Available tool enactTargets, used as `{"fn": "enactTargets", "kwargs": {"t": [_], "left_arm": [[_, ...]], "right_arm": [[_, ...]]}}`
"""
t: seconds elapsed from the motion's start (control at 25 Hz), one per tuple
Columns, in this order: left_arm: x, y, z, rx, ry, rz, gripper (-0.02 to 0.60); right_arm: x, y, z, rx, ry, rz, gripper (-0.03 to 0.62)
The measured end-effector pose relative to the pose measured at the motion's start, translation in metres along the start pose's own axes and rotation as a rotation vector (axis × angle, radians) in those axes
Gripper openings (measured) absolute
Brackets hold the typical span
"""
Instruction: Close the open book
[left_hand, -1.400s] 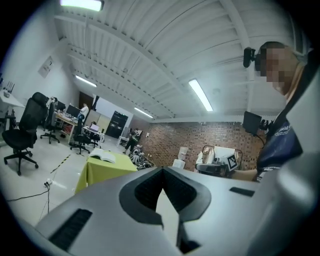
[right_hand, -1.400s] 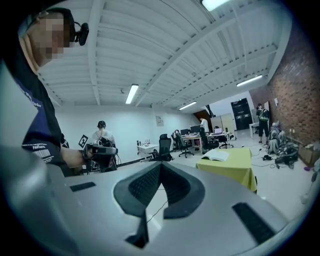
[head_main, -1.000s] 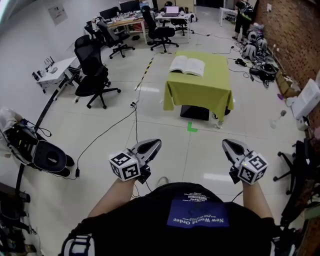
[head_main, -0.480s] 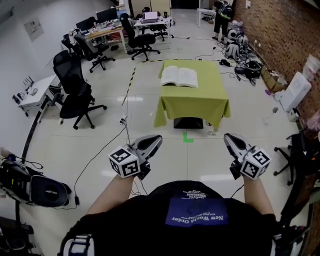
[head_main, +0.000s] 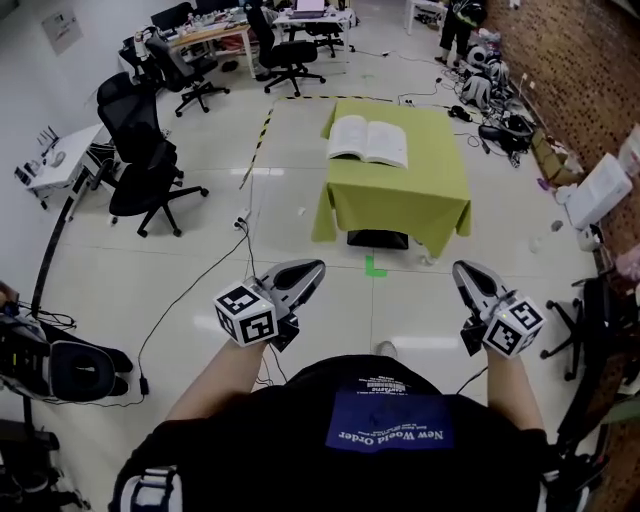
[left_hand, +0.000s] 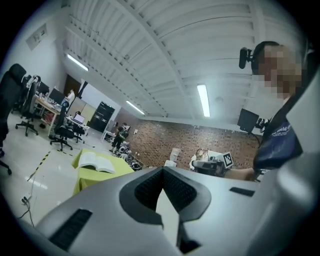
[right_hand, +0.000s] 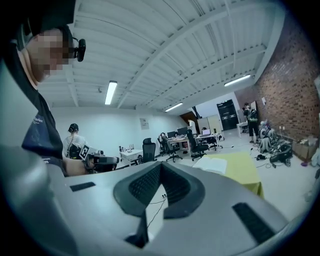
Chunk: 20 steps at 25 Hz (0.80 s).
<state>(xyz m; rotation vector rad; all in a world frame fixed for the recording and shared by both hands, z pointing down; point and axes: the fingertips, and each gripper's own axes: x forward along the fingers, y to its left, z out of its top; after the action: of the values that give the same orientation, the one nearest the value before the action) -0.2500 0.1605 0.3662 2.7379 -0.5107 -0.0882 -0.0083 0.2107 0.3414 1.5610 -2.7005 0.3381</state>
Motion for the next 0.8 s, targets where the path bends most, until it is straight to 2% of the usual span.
{"fn": "enactTargets", "kwargs": {"t": [0.2,0.36,0.52,0.64,0.8], "left_arm": [[0.044,0.022,0.012,0.026,-0.002,0.071,-0.005],[0.089,0.032,0.028,0.006,-0.053,0.143,-0.005],[0.139,0.039,0.034,0.017,-0.089,0.197,-0.005],[0.164,0.045,0.042,-0.023,-0.12,0.21,-0.005],[0.181,0.061,0.048,-0.039,-0.116,0.241,-0.005]], "right_arm": [[0.038,-0.057,0.015,-0.021,-0.011,0.085,-0.015],[0.062,-0.109,0.031,-0.06,0.02,0.172,-0.015],[0.079,-0.164,0.051,-0.09,0.004,0.247,-0.015],[0.095,-0.187,0.058,-0.093,0.007,0.294,-0.015],[0.122,-0.208,0.058,-0.072,0.032,0.327,-0.015]]}}
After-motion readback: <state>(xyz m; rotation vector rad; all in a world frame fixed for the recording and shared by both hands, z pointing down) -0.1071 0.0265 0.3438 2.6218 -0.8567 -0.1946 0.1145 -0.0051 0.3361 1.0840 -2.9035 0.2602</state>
